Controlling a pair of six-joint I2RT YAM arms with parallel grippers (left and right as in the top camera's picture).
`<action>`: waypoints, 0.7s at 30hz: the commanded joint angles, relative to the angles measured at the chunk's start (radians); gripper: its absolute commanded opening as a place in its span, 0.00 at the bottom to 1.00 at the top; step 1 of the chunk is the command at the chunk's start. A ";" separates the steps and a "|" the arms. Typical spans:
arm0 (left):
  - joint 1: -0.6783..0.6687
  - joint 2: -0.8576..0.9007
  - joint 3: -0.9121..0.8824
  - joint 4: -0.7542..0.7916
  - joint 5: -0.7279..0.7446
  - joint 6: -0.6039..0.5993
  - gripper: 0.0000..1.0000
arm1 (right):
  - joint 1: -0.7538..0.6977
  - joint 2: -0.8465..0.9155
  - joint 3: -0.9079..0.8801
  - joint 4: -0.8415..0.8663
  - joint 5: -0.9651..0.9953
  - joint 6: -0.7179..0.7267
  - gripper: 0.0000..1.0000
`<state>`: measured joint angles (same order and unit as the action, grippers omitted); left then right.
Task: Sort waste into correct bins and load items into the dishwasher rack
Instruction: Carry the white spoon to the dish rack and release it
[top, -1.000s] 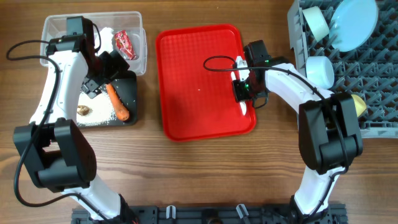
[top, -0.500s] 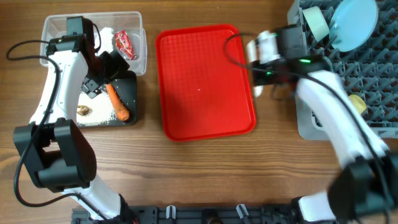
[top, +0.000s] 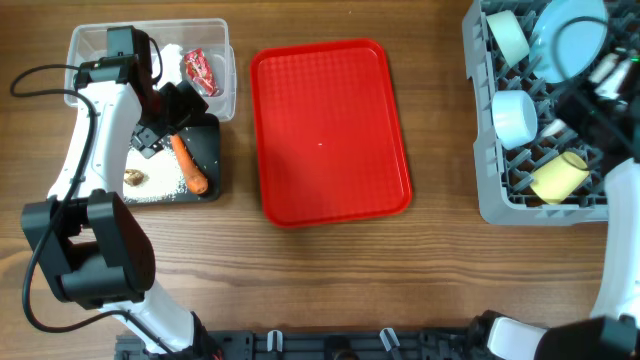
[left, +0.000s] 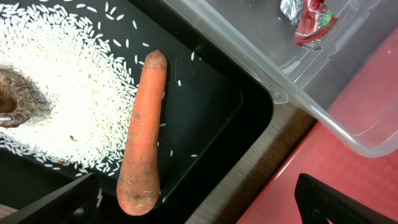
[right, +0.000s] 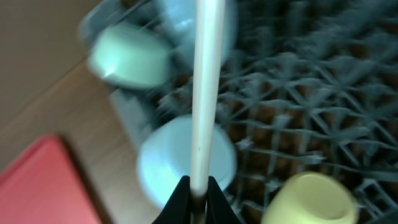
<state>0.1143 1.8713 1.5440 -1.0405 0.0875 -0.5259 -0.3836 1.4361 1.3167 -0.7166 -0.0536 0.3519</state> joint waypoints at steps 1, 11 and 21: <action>0.002 -0.027 0.021 0.000 -0.010 0.001 1.00 | -0.051 0.084 0.007 0.024 0.092 0.216 0.04; 0.002 -0.027 0.021 0.000 -0.010 0.001 1.00 | -0.061 0.200 0.007 0.077 0.200 0.542 0.35; 0.002 -0.027 0.021 0.000 -0.010 0.001 1.00 | -0.061 0.107 0.007 0.098 0.148 0.405 1.00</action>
<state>0.1143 1.8713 1.5440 -1.0405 0.0875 -0.5262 -0.4442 1.6257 1.3163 -0.6235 0.1127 0.8318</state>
